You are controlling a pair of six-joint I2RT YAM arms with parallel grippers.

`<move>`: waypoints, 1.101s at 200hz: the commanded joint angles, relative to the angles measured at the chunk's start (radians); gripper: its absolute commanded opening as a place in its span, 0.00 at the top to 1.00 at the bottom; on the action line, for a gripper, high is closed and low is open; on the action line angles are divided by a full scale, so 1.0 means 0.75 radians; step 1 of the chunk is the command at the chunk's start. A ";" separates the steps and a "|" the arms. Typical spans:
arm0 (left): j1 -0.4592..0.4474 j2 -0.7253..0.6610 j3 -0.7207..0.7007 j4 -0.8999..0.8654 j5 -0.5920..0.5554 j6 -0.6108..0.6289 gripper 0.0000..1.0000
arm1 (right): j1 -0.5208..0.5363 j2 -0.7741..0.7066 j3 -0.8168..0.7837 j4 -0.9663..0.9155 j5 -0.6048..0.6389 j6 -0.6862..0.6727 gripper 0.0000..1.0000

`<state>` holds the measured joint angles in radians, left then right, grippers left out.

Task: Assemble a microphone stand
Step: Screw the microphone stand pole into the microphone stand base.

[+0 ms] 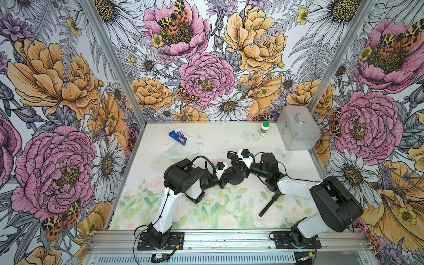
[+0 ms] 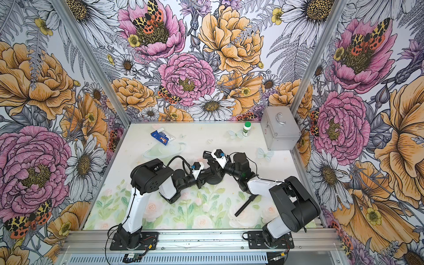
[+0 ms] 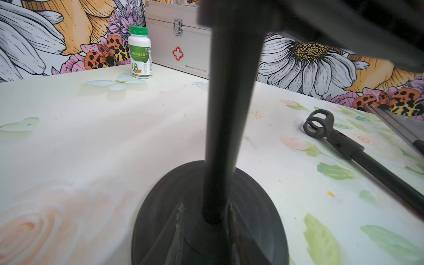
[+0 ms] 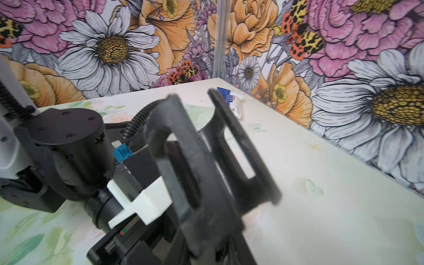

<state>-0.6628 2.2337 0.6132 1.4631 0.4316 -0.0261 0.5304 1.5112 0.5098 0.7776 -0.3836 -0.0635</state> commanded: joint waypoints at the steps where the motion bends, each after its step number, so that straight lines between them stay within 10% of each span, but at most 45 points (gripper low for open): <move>1: 0.005 0.039 -0.030 -0.069 -0.088 -0.001 0.67 | 0.107 0.051 -0.170 0.331 0.709 0.216 1.00; 220: 0.028 -0.173 -0.127 -0.068 -0.131 -0.045 0.61 | 0.168 0.283 0.034 0.561 0.056 0.228 1.00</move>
<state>-0.6498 2.1132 0.5282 1.4113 0.3744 -0.0360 0.6434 1.7237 0.5400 1.1339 -0.2527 0.0902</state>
